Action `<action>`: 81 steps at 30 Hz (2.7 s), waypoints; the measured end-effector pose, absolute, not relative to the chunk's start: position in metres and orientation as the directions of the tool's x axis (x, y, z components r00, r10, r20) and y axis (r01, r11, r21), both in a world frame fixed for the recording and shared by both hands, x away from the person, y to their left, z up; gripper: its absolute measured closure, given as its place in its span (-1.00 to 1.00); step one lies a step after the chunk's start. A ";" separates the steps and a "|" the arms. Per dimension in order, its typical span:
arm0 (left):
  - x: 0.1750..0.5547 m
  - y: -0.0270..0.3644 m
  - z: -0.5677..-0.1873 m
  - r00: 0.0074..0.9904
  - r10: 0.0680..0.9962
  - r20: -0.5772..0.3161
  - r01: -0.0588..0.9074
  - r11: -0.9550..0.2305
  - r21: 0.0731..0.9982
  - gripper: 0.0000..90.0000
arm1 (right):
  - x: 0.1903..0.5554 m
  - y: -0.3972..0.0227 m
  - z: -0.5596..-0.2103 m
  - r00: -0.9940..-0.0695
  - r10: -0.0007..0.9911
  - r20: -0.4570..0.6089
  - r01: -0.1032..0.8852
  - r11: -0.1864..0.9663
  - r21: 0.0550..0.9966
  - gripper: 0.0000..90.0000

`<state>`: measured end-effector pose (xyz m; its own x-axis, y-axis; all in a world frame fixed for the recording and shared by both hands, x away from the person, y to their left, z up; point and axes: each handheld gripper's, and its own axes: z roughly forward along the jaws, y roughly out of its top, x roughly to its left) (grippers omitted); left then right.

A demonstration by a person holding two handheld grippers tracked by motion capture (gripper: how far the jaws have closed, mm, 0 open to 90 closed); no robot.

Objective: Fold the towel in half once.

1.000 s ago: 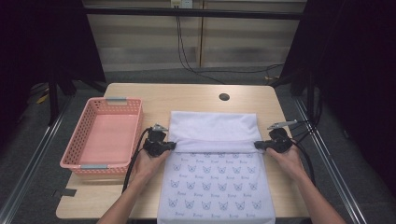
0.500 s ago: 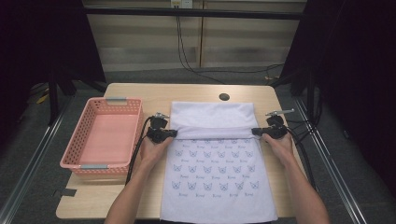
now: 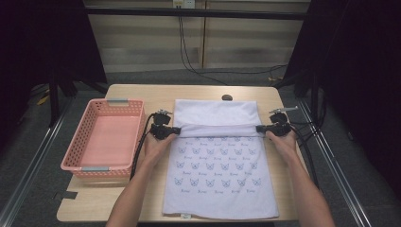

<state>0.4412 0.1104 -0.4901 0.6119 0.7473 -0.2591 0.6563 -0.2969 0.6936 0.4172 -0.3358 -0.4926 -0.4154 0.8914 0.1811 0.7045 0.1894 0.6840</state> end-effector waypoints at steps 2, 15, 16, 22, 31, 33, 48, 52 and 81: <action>0.437 0.112 -0.474 0.635 0.730 -0.254 0.627 -0.294 0.721 0.95 | 0.416 -0.339 -0.478 -0.427 0.886 0.182 0.679 0.181 0.711 0.99; 0.398 0.136 -0.393 0.744 0.614 -0.263 0.489 -0.232 0.841 0.95 | 0.370 -0.351 -0.391 -0.523 0.838 0.155 0.523 0.172 0.835 0.99; 0.392 0.137 -0.387 0.753 0.606 -0.255 0.476 -0.235 0.847 0.95 | 0.363 -0.350 -0.388 -0.531 0.834 0.150 0.517 0.178 0.837 0.99; 0.355 0.151 -0.361 0.798 0.553 -0.239 0.413 -0.213 0.885 0.95 | 0.315 -0.353 -0.370 -0.589 0.793 0.153 0.467 0.180 0.866 0.99; 0.300 0.166 -0.351 0.829 0.525 -0.192 0.361 -0.241 0.901 0.94 | 0.258 -0.346 -0.350 -0.655 0.746 0.122 0.393 0.198 0.898 0.99; 0.293 0.168 -0.367 0.825 0.521 -0.218 0.391 -0.248 0.886 0.94 | 0.247 -0.345 -0.360 -0.662 0.737 0.138 0.405 0.197 0.893 0.99; 0.252 0.174 -0.456 0.826 0.496 -0.267 0.489 -0.395 0.778 0.87 | 0.202 -0.335 -0.448 -0.676 0.695 0.244 0.563 0.274 0.780 0.91; 0.243 0.174 -0.477 0.818 0.493 -0.296 0.525 -0.430 0.734 0.83 | 0.195 -0.334 -0.459 -0.692 0.678 0.250 0.592 0.333 0.734 0.83; 0.263 0.142 -0.480 0.889 0.351 -0.293 0.448 -0.539 0.713 0.81 | 0.218 -0.299 -0.478 -0.765 0.592 0.251 0.588 0.485 0.648 0.92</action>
